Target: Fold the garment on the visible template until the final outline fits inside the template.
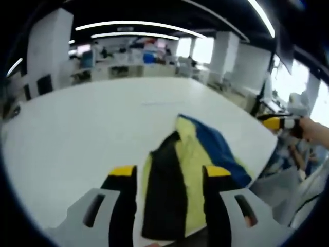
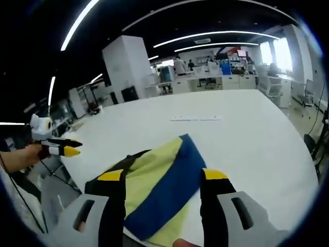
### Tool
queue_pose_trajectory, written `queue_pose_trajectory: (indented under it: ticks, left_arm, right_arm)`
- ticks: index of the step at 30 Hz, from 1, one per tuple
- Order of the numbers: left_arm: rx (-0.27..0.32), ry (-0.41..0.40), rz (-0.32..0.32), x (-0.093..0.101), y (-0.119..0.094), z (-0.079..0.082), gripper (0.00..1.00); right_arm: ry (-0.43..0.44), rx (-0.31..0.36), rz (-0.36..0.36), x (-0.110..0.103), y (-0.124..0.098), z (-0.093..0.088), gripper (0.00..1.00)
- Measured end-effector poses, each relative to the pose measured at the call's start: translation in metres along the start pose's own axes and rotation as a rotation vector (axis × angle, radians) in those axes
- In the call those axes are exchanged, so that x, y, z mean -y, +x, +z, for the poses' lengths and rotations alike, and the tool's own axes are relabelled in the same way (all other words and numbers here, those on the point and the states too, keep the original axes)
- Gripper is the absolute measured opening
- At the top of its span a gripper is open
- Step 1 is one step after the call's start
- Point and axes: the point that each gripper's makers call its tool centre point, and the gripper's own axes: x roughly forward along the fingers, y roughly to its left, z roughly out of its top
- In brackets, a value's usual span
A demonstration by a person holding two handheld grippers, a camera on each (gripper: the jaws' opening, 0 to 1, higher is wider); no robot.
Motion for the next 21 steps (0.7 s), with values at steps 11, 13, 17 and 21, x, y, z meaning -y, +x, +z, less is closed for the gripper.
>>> queue_pose_trajectory:
  ticks: [11, 13, 17, 21]
  left_arm:
    - [-0.004, 0.021, -0.021, -0.001, 0.018, 0.010, 0.45]
    - [-0.007, 0.030, -0.031, -0.002, 0.025, 0.013, 0.45]
    - [-0.015, 0.051, -0.046, -0.003, 0.040, 0.019, 0.45]
    - [-0.027, 0.083, -0.074, -0.001, 0.060, 0.026, 0.44]
  right_arm:
    - [0.011, -0.010, 0.005, 0.000, 0.006, -0.003, 0.58]
    - [0.012, -0.012, 0.006, 0.001, 0.008, -0.003, 0.58]
    - [0.018, -0.017, 0.005, 0.004, 0.011, -0.004, 0.58]
    - [0.023, -0.019, -0.001, 0.007, 0.012, -0.003, 0.58]
